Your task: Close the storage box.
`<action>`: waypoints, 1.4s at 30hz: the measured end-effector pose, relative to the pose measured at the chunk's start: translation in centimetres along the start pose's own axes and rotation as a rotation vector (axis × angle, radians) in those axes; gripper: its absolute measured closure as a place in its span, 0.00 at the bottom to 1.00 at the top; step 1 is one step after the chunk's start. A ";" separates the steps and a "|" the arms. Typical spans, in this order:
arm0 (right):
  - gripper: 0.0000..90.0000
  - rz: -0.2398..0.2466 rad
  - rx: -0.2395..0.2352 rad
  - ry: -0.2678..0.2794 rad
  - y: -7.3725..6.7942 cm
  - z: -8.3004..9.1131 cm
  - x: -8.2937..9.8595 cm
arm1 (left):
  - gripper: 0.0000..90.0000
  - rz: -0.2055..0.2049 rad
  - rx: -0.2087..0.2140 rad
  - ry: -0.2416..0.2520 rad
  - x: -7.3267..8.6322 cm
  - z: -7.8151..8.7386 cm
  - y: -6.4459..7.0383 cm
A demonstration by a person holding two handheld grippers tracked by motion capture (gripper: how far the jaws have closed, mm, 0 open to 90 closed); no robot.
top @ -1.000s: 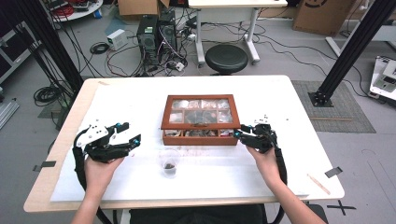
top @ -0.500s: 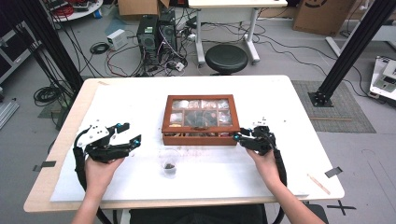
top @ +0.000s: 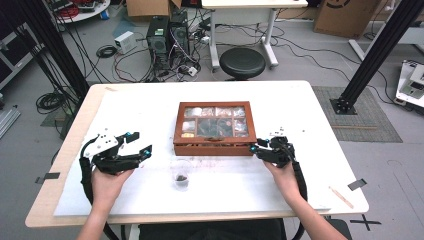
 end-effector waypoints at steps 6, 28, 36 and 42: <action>0.63 -0.005 -0.001 -0.010 0.0 0.0 0.2 | 0.35 -0.008 0.004 -0.012 0.1 -0.4 0.2; 0.59 -0.013 0.001 -0.060 0.1 0.0 1.0 | 0.35 -0.017 0.016 -0.014 -0.2 -1.2 0.2; 0.49 0.009 0.026 -0.028 0.2 1.3 0.6 | 0.35 -0.021 -0.007 0.008 -0.7 -1.4 -0.1; 0.44 0.057 0.107 0.125 1.7 4.2 -1.7 | 0.35 -0.008 -0.051 0.022 -0.8 -0.9 -0.8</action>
Point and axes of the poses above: each handheld gripper's, and its own axes: z roughly backward along the jaws, x roughly out of its underside, y roughly to its right, the point moved 5 cm from there along -z, roughly forward along the jaws, and after that the axes turned 4 degrees about y, right-handed, at the moved point
